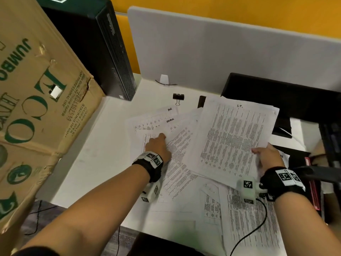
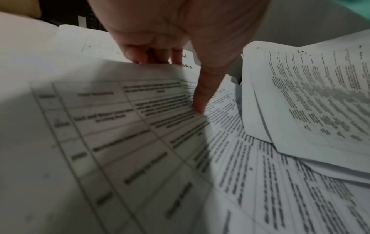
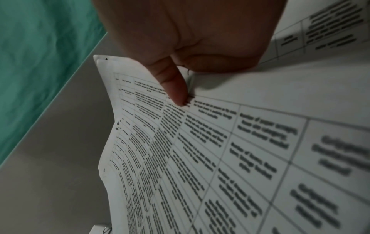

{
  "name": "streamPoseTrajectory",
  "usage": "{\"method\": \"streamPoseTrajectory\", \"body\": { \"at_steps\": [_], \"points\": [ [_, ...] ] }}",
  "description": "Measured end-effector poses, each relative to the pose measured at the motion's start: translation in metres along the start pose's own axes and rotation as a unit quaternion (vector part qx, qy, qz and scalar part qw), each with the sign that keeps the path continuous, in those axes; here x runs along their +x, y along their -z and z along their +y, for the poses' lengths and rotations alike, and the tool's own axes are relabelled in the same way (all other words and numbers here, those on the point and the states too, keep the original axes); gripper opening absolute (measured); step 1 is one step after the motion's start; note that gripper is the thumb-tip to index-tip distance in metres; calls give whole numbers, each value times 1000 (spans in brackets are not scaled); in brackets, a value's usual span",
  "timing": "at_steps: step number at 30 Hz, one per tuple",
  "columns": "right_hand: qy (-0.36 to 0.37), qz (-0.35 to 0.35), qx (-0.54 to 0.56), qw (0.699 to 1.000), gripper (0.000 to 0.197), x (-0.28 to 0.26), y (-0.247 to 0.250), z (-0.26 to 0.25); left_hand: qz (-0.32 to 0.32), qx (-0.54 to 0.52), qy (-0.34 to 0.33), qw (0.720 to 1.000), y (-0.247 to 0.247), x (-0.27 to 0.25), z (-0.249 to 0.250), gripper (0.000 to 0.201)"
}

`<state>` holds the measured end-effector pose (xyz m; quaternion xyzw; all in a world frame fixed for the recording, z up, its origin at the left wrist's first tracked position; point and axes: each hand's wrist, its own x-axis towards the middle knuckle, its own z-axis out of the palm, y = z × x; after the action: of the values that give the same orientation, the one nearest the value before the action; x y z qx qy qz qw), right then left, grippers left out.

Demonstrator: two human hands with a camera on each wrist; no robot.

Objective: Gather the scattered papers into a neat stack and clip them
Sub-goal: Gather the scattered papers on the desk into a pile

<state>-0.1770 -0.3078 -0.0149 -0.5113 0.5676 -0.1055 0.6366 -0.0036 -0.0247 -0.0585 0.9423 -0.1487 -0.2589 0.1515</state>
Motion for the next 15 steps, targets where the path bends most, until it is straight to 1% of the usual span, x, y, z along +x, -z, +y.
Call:
{"method": "streamPoseTrajectory", "body": {
  "at_steps": [2, 3, 4, 5, 6, 8, 9, 11, 13, 14, 15],
  "points": [
    [-5, 6, 23, 1000, 47, -1, 2, 0, 5, 16, -28, 999, 3, -3, 4, 34],
    [-6, 7, 32, 999, 49, 0, 3, 0, 16, 5, -39, 999, 5, -4, 4, 31],
    [-6, 7, 36, 999, 50, -3, 4, -1, 26, -33, -42, 998, 10, -5, 3, 31],
    [-7, 3, 39, 999, 49, -5, 5, -4, 43, -93, -34, 994, 16, -3, 2, 30],
    [-8, 5, 28, 1000, 45, -7, 5, -6, 71, -155, -22, 985, 26, -2, -1, 27],
    [-2, 2, -11, 1000, 37, -11, 5, -12, 140, -246, 6, 959, 50, 4, -7, 20],
    [6, 2, -33, 999, 37, -8, 6, -12, 180, -282, 17, 942, 63, 7, -11, 20],
    [26, 8, -69, 997, 44, -4, 5, -10, 241, -358, 25, 902, 92, 11, -18, 23],
    [40, 11, -77, 996, 48, 4, 5, -7, 260, -443, 37, 857, 117, 14, -22, 20],
    [41, 13, -82, 996, 49, 2, 3, -7, 263, -474, 35, 840, 127, 14, -24, 17],
    [40, 13, -79, 996, 50, 3, 0, -7, 261, -492, 26, 830, 133, 12, -23, 16]
  ]
}}
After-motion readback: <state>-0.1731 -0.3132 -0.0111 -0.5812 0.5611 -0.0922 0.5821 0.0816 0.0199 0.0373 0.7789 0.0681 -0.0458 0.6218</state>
